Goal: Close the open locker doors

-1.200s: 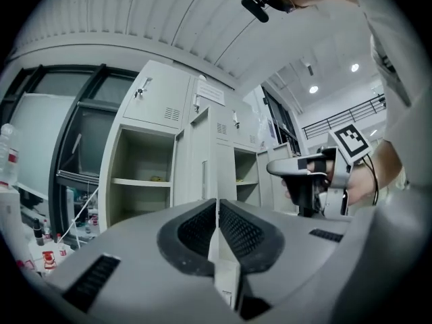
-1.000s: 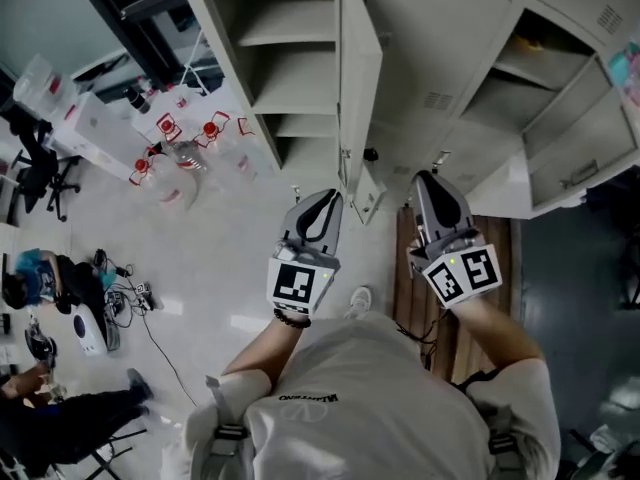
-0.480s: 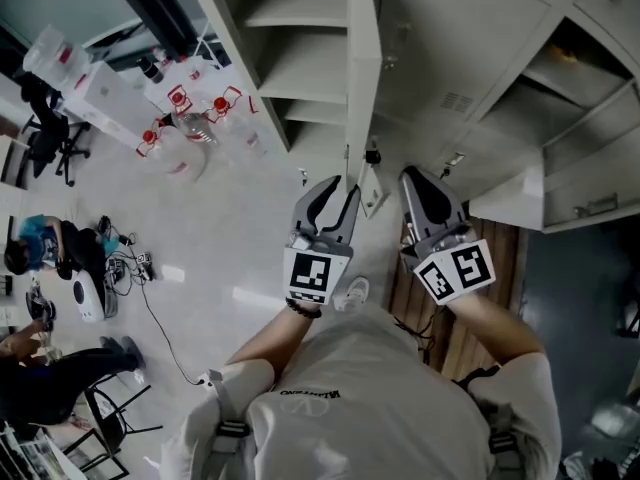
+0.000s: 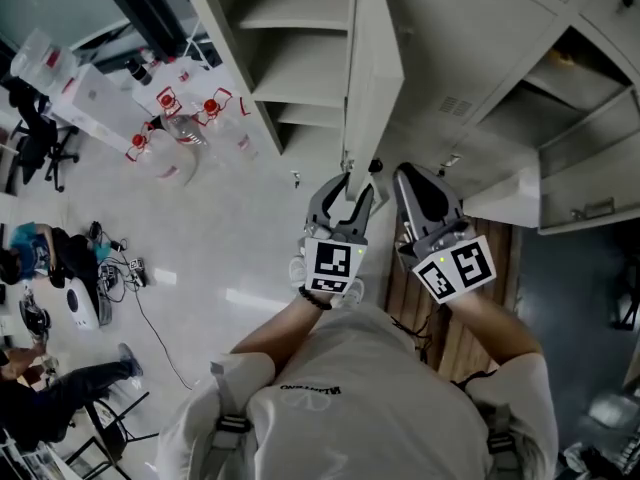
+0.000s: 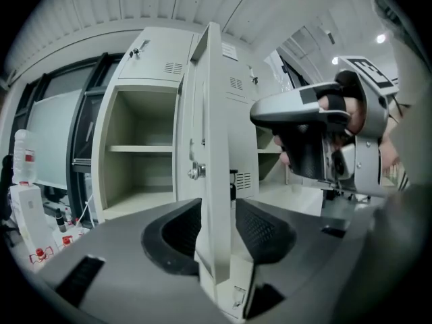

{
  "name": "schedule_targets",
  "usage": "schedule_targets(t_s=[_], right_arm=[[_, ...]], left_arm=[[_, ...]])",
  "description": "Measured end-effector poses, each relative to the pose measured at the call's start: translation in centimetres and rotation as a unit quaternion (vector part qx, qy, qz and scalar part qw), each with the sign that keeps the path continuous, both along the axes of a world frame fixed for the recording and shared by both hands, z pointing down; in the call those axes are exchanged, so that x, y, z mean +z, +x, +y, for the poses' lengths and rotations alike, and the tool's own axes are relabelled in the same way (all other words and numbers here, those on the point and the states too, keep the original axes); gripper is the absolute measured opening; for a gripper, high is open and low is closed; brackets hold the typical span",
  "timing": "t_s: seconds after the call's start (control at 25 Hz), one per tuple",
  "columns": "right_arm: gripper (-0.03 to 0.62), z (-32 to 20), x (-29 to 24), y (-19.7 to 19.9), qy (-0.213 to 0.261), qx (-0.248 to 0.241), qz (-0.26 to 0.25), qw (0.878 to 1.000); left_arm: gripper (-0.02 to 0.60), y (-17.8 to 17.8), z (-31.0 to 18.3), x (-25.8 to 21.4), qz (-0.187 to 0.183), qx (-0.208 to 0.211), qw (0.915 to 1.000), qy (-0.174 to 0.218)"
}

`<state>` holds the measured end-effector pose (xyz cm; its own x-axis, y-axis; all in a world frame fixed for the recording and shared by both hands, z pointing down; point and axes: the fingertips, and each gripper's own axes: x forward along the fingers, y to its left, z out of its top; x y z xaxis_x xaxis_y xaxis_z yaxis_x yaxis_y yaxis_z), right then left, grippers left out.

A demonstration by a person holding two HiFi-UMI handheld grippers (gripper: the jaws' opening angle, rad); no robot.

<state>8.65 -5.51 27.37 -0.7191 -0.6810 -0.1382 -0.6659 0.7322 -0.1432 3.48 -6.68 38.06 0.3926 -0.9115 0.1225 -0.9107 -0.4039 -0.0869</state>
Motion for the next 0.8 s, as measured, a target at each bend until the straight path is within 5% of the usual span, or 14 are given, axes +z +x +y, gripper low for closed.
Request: schedule_targets(t_s=[0.4,0.8], right_arm=[[0.085,-0.3,-1.1,-7.1,0.003,-0.159,-0.008,0.987],[0.154,-1.8,-1.1,-16.6,0.009,-0.24,0.025,0.97]], left_arm=[[0.103,-4.6,-0.2,0.1,0.01,0.027,0.9995,0.012],[0.097,-12.3,-2.4,-0.4,0.012,0.052,0.9984,0.018]])
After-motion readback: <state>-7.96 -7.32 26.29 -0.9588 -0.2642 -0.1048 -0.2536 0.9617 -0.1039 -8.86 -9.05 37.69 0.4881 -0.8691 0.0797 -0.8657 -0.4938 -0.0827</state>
